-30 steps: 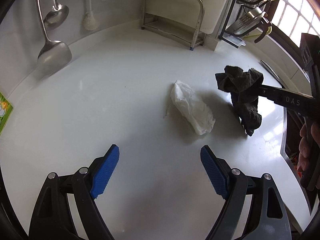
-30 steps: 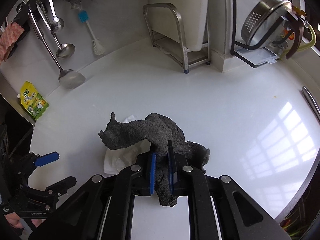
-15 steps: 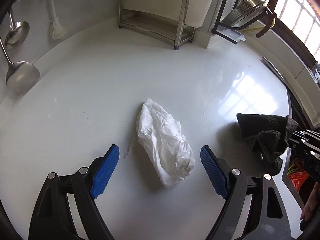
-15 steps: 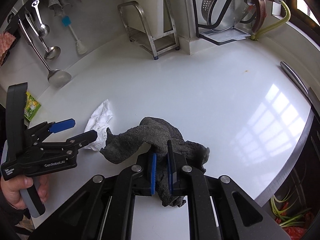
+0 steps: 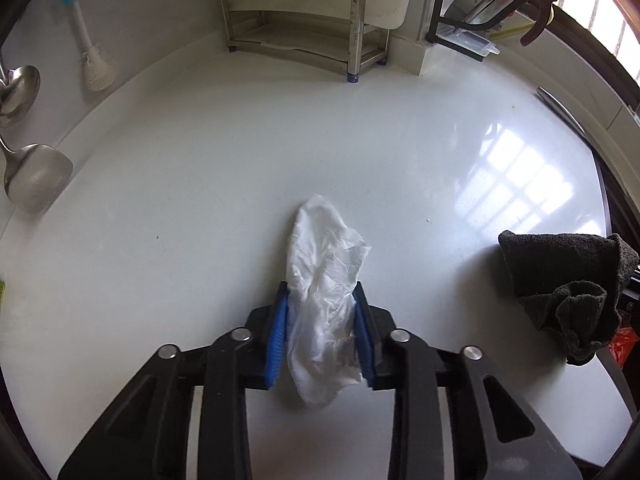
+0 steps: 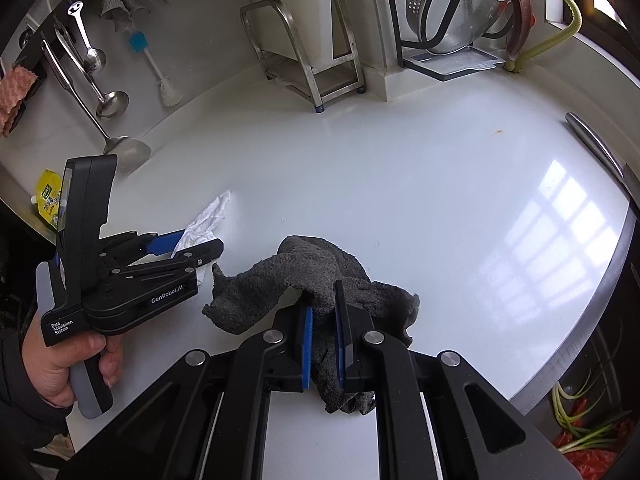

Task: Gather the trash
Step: 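Grasp the white plastic bag with the left tool while the right tool holds the cloth, then carry the grey cloth and white bag over the mesh basket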

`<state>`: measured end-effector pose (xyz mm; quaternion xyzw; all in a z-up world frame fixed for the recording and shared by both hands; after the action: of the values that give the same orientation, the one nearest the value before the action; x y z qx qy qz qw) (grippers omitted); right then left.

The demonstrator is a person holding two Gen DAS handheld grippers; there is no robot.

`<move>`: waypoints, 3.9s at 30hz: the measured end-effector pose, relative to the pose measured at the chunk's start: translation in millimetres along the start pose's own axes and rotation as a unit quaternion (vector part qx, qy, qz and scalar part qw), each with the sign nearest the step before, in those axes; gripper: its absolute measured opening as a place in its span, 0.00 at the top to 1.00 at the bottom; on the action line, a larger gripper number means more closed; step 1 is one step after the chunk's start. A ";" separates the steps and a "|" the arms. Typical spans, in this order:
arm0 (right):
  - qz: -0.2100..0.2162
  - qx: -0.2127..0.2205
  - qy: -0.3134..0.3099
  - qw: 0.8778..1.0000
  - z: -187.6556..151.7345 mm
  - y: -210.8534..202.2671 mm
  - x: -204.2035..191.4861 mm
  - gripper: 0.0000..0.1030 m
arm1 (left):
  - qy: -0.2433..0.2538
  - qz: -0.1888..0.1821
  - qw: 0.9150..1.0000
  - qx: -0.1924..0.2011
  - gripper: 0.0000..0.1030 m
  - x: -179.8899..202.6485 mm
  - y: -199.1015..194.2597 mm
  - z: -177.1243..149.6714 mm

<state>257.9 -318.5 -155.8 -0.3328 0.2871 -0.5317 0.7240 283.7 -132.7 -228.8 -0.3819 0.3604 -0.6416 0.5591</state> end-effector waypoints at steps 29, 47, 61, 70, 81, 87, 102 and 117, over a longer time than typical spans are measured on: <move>0.013 0.034 -0.038 0.999 2.0 -42.2 -36.6 0.91 | -0.022 -0.021 0.997 0.068 0.88 -15.4 -91.7 -14.2; 0.034 0.064 -0.065 0.995 -58.3 -125.1 -72.0 0.91 | -0.036 -0.017 0.994 0.104 0.88 -12.2 -177.4 -75.0; 0.060 0.042 -0.081 0.994 -148.6 -154.8 -96.5 0.91 | -0.051 -0.019 0.994 0.093 0.88 -2.4 -205.2 -157.1; 0.073 0.026 -0.088 0.993 -181.9 -160.9 -101.4 0.91 | -0.052 -0.025 0.995 0.079 0.88 13.3 -207.8 -192.6; 0.080 -0.023 -0.076 0.994 -231.2 -138.6 -93.5 0.91 | -0.035 -0.032 0.998 0.037 0.88 41.8 -186.9 -236.1; 0.080 -0.054 -0.073 0.993 -255.6 -117.0 -89.2 0.91 | -0.013 -0.043 0.999 -0.004 0.88 58.6 -165.8 -262.3; 0.077 -0.112 -0.082 0.987 -286.5 -83.3 -91.7 0.91 | 0.026 -0.052 0.994 -0.089 0.88 76.8 -113.0 -302.1; 0.069 -0.155 -0.094 0.981 -292.5 -51.3 -103.3 0.91 | 0.051 -0.046 0.988 -0.140 0.87 78.1 -84.9 -317.6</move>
<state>-24.7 -281.8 -288.5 -0.4692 0.3188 -0.3961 0.7221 -44.0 -189.3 -288.9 -0.4393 0.4570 -0.6287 0.4505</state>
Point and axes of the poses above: each gripper's, at about its wrist camera, not at the fingertips, and y roughly the way its jaws point, x to its right, z to its top, the point moved 6 cm from there along y, roughly the way its jaws point, and after that the axes turned 14 degrees about -y, right-handed, at the moved point
